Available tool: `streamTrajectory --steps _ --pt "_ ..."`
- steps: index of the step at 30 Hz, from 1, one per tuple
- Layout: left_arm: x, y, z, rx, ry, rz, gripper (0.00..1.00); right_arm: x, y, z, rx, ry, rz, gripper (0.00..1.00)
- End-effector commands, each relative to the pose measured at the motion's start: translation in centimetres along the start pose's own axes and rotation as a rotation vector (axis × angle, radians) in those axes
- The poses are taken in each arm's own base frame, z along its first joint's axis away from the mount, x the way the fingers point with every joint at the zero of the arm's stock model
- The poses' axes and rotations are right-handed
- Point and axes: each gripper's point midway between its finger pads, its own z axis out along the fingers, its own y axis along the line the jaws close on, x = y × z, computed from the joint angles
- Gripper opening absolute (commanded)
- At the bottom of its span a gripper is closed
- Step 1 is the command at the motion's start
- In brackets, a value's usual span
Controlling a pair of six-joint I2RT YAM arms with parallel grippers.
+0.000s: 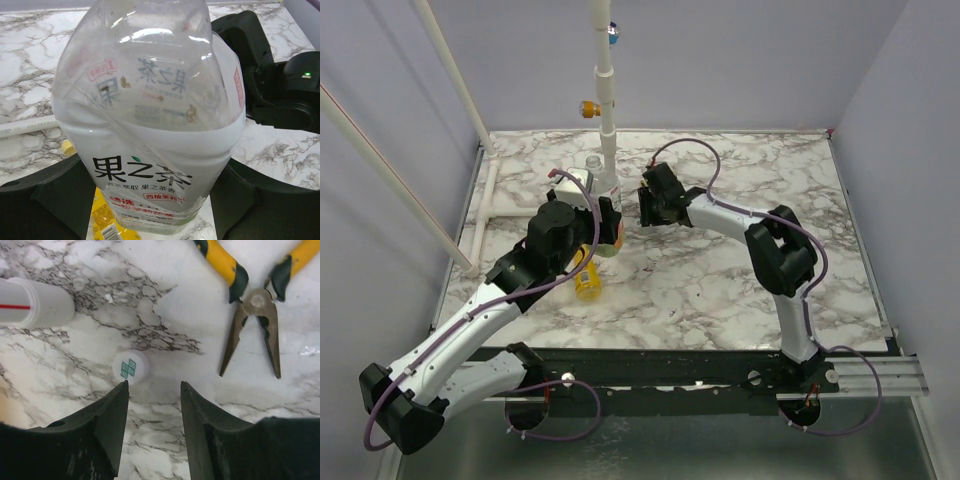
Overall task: Screw on the bottle caps
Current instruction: Screw the bottle cap onto the plastic bottle.
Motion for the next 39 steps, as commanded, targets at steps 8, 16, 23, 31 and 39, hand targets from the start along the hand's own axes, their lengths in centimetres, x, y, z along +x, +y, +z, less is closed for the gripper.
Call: streamTrajectory --steps 8,16,23,31,39 --pt "-0.6 0.1 -1.3 0.026 0.004 0.045 0.00 -0.9 2.2 3.6 0.036 -0.070 -0.091 0.51" --pt "-0.5 0.2 -1.5 0.028 0.011 0.051 0.00 0.2 1.3 4.5 0.113 -0.041 -0.114 0.46" --pt "0.1 0.1 -1.6 0.040 0.030 0.056 0.00 0.7 1.5 3.4 0.131 -0.029 -0.123 0.51" --pt "0.4 -0.1 -1.4 0.046 0.042 0.049 0.00 1.3 1.8 3.0 0.138 -0.015 -0.134 0.48" --pt "0.7 -0.1 -1.2 0.049 0.050 0.050 0.00 1.8 1.5 2.7 0.163 0.002 -0.131 0.44"
